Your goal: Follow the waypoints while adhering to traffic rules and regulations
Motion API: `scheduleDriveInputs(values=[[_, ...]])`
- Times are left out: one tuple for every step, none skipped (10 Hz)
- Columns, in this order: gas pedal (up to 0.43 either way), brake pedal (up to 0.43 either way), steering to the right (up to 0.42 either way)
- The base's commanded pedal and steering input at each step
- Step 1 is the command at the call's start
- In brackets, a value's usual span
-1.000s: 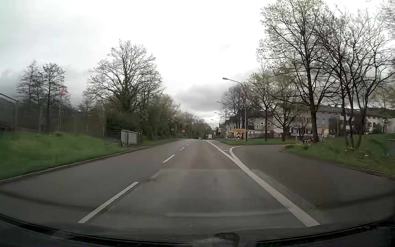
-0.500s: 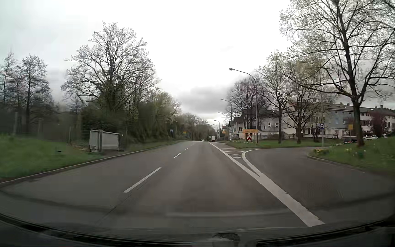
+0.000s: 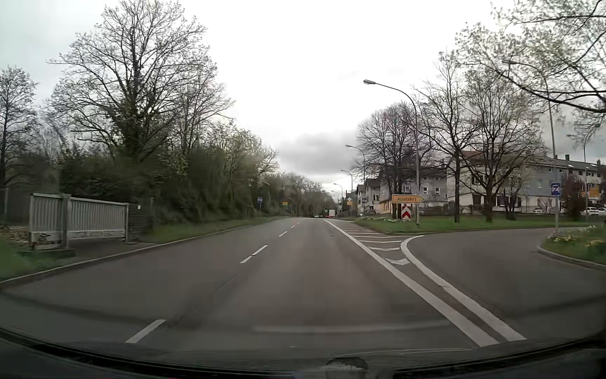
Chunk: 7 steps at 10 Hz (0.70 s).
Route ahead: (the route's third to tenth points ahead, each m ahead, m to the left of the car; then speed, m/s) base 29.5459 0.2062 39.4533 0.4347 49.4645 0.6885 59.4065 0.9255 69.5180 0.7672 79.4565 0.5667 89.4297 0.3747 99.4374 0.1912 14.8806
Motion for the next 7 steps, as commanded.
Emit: scheduleDriveInputs(values=[[0.150, 0.000, -0.003], [0.150, 0.000, -0.002], [0.150, 0.000, -0.001], [0.150, 0.000, -0.001], [0.150, 0.000, 0.002], [0.150, 0.000, 0.004], [0.150, 0.000, 0.004]])
